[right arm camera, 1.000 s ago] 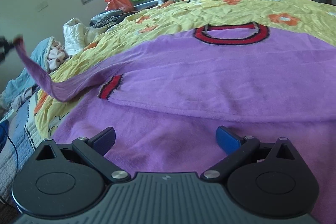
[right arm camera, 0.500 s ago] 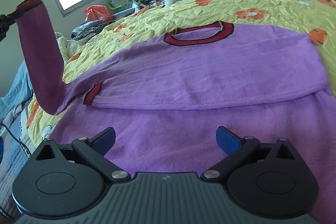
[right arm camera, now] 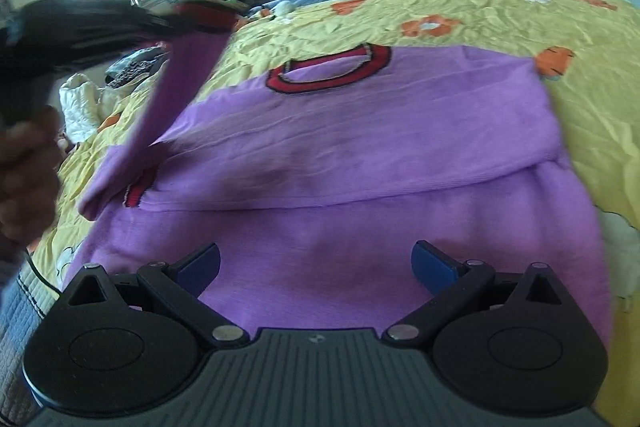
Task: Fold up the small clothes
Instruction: 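Fold the held sleeve across the sweater body and open the left gripper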
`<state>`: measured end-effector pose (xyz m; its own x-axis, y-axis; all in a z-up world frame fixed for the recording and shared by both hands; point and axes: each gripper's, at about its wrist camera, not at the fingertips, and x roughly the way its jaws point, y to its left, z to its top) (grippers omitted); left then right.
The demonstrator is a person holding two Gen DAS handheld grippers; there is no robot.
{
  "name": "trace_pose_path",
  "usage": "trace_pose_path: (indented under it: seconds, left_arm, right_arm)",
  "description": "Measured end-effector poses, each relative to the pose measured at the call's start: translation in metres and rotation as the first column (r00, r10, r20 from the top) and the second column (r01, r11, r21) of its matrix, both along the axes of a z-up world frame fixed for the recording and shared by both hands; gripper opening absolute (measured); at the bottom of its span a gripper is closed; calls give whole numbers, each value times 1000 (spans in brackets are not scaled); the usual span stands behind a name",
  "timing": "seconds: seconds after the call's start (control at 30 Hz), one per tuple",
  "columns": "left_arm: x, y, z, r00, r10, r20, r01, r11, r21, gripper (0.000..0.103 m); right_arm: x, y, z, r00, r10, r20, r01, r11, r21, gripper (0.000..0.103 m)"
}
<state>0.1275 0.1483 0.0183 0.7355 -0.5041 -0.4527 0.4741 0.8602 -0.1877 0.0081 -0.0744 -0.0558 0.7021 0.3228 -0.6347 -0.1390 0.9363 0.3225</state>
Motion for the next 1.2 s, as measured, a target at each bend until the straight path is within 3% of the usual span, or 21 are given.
trace_pose_path:
  seconds: [0.23,0.47,0.8,1.2]
  left_arm:
    - [14,-71,-36,993,-59,-106,66,996,59,5]
    - [16,-106,-36,987,-102,-125,110,992,56,5]
    - [23,-142,-48,974,-147,-175,158,986,53,5]
    - [33,-170,-80,944,-191,-269,213,975,55,5]
  right_arm:
    - [0,-24,0,997,-68,-26,69,998,15,103]
    - [0,-48,1,989,-143,-31,144,989,25,103]
    - [-7,-73,2,972,-235,-29,236,971,29,103]
    - [-10,-78,0,969,-243,-36,243,970,20,103]
